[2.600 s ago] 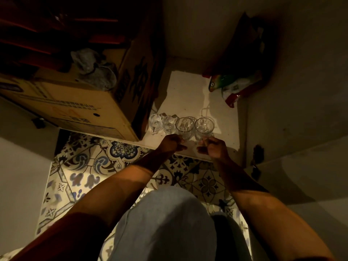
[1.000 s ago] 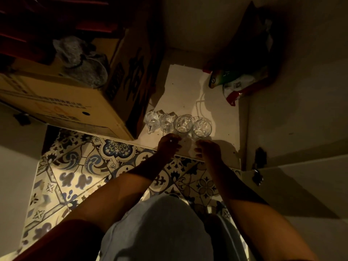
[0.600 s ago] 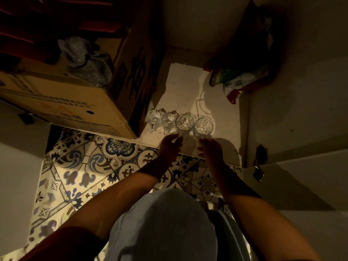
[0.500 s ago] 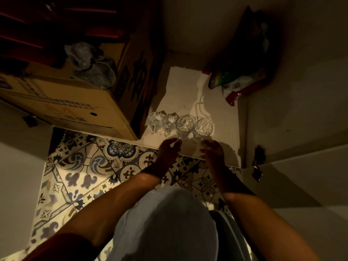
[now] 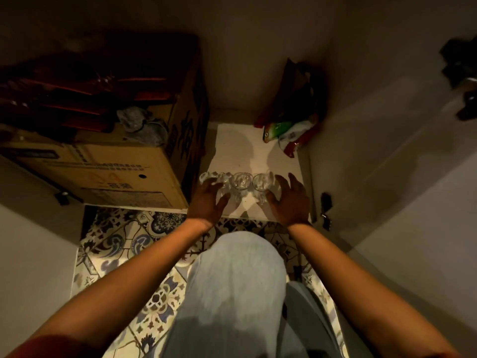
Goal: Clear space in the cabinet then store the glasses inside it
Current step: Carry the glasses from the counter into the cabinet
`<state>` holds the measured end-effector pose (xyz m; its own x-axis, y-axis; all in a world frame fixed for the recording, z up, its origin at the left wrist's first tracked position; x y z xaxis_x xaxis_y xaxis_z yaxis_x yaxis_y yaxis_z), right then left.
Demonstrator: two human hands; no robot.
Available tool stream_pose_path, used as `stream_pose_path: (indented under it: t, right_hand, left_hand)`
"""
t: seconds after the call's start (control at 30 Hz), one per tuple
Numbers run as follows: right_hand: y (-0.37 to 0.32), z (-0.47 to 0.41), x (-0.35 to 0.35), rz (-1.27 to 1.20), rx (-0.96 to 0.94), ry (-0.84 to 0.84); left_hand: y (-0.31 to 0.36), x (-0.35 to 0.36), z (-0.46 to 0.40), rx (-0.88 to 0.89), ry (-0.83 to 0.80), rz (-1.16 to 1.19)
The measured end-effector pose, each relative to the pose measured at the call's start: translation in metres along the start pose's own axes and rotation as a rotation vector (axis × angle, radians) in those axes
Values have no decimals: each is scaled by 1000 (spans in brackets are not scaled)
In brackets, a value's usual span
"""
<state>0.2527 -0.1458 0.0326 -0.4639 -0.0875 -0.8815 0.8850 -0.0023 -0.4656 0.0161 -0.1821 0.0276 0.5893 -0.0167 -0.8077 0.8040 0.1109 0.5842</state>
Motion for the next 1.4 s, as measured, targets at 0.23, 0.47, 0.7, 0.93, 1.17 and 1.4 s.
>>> stream_pose_path:
  t: [0.23, 0.47, 0.7, 0.93, 1.17, 1.4]
  right_hand:
    - [-23, 27, -76, 159, -54, -28]
    - [-74, 56, -168, 179, -45, -75]
    - [-127, 99, -265, 333, 6, -108]
    - [-167, 161, -359, 213, -16, -100]
    - [-206, 220, -437, 189, -102, -89]
    - [-241, 265, -510, 195, -179, 5]
  left_hand:
    - [40, -60, 10, 182, 107, -294]
    - [105, -135, 28, 177, -14, -348]
    - [189, -225, 69, 61, -118, -434]
    - [236, -300, 123, 85, -59, -399]
    - [288, -371, 174, 126, -10, -380]
    - [327, -455, 222, 168, 84, -337]
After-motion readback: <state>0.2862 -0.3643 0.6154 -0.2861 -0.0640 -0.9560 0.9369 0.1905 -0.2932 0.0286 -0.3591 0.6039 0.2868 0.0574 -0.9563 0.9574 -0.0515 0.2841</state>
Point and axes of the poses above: each hand's wrist, its own z-axis away from the middle knuckle, its own x-axis out of the palm, y = z × x, the point moved 2 cm from there along -z, towards the middle knuckle, and after that the axes turned 2 degrees about -y, right-handed, at the moved point
